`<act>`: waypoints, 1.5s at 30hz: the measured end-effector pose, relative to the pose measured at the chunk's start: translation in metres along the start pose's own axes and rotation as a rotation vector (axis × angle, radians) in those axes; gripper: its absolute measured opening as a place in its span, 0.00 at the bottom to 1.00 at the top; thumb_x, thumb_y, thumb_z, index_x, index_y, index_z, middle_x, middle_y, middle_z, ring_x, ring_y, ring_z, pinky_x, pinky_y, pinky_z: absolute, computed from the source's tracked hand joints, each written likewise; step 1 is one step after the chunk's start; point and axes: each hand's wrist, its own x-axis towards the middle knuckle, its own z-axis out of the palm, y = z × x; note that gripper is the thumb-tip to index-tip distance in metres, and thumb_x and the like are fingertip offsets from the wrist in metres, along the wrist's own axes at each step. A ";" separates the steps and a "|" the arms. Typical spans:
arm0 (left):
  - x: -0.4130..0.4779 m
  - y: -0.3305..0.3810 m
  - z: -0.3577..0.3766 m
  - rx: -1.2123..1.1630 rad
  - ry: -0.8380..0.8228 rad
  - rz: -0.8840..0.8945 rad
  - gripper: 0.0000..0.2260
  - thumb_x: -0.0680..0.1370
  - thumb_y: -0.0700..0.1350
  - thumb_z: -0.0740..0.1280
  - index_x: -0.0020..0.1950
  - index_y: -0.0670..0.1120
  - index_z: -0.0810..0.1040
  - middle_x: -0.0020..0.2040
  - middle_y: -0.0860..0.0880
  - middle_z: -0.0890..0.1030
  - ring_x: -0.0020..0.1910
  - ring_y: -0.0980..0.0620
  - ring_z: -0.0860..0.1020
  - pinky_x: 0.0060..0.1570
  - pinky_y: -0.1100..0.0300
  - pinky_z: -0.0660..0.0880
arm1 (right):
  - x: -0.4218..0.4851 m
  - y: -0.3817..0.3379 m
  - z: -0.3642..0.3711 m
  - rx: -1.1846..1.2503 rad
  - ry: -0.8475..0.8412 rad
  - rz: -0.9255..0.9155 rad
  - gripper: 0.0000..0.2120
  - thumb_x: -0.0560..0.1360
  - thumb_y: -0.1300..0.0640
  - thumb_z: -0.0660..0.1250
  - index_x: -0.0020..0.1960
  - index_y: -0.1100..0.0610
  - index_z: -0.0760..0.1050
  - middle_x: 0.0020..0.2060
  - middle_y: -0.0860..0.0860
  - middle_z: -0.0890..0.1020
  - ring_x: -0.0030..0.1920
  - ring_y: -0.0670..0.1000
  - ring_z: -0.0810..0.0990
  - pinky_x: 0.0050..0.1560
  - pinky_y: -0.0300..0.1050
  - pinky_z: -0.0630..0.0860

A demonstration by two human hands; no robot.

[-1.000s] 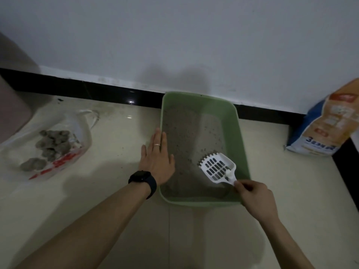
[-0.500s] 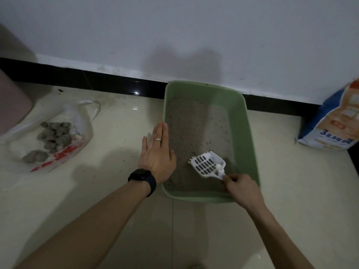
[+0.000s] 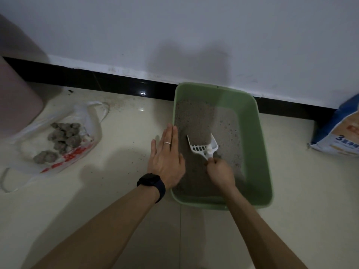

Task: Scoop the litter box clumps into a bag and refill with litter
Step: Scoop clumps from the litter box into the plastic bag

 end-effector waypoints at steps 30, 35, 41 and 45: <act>-0.001 0.003 -0.009 0.029 -0.056 -0.010 0.34 0.82 0.50 0.51 0.76 0.46 0.28 0.79 0.50 0.33 0.79 0.52 0.41 0.75 0.45 0.39 | -0.037 0.014 -0.012 0.513 0.410 -0.314 0.16 0.79 0.48 0.59 0.35 0.52 0.69 0.29 0.48 0.74 0.33 0.49 0.71 0.37 0.47 0.68; -0.003 0.003 -0.011 0.045 -0.068 -0.002 0.34 0.82 0.50 0.50 0.75 0.45 0.27 0.79 0.49 0.33 0.79 0.51 0.41 0.75 0.44 0.40 | -0.048 0.012 -0.014 0.517 0.421 -0.322 0.16 0.81 0.52 0.60 0.35 0.51 0.69 0.29 0.48 0.74 0.32 0.49 0.72 0.35 0.47 0.68; -0.002 0.003 -0.012 0.064 -0.101 -0.008 0.33 0.83 0.51 0.49 0.76 0.45 0.28 0.78 0.49 0.32 0.79 0.51 0.41 0.75 0.43 0.40 | -0.054 0.010 -0.016 0.491 0.386 -0.288 0.15 0.82 0.53 0.59 0.37 0.53 0.72 0.31 0.49 0.76 0.33 0.48 0.73 0.36 0.45 0.68; -0.003 0.004 -0.012 0.069 -0.096 -0.006 0.33 0.83 0.50 0.49 0.77 0.45 0.29 0.78 0.48 0.32 0.79 0.51 0.41 0.75 0.43 0.40 | -0.056 0.012 -0.017 0.427 0.382 -0.273 0.16 0.82 0.51 0.59 0.37 0.55 0.72 0.31 0.49 0.77 0.33 0.49 0.74 0.35 0.45 0.69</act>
